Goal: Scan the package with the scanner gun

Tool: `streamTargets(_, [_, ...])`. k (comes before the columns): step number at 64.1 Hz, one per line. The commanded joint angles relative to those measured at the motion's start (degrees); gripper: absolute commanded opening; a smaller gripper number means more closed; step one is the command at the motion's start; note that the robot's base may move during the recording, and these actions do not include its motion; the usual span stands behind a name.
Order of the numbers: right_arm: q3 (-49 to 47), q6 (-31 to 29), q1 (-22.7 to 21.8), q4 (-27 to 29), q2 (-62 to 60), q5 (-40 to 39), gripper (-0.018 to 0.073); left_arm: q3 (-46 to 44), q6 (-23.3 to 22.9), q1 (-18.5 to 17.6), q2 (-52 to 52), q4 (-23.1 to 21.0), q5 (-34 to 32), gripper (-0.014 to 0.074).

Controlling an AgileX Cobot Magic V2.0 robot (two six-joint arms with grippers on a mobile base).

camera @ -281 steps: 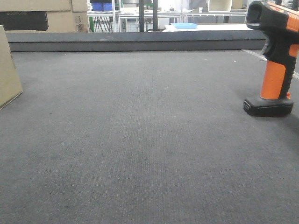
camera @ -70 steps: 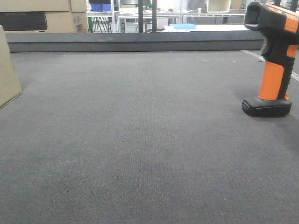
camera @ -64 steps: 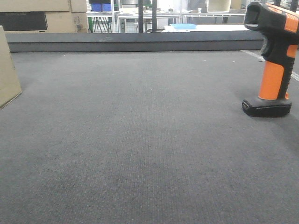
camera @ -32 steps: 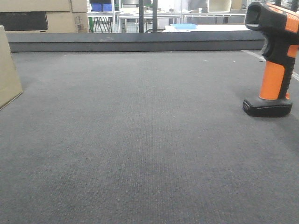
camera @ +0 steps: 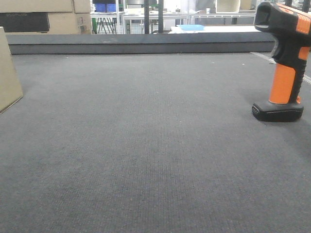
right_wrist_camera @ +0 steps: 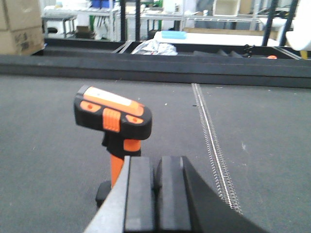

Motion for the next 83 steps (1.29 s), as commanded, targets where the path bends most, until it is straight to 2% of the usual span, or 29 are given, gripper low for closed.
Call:
streamTargets(1, [1.1,2.9,-0.3,-2.4,-0.4,-3.8,-0.0153,-0.1,-0.6,-0.4,-0.3,0.3,-1.3,-0.0111])
streamTargets(24, [11.7,2.9,-4.4,-1.8,-9.1,-7.2,-0.0153,-0.1,-0.6,-0.4,-0.3,0.3,-1.3,-0.0111])
streamTargets(32, [15.9,2.9,-4.5,-1.8,-12.1,-7.9,-0.0153,-0.1,-0.6,-0.4,-0.3,0.3,-1.3,-0.0111])
streamTargets(83, [15.9,2.9,-4.5,-2.3,-12.1,-6.9,-0.0153,-0.1,-0.6,-0.4,-0.3,0.3,-1.3,-0.0111])
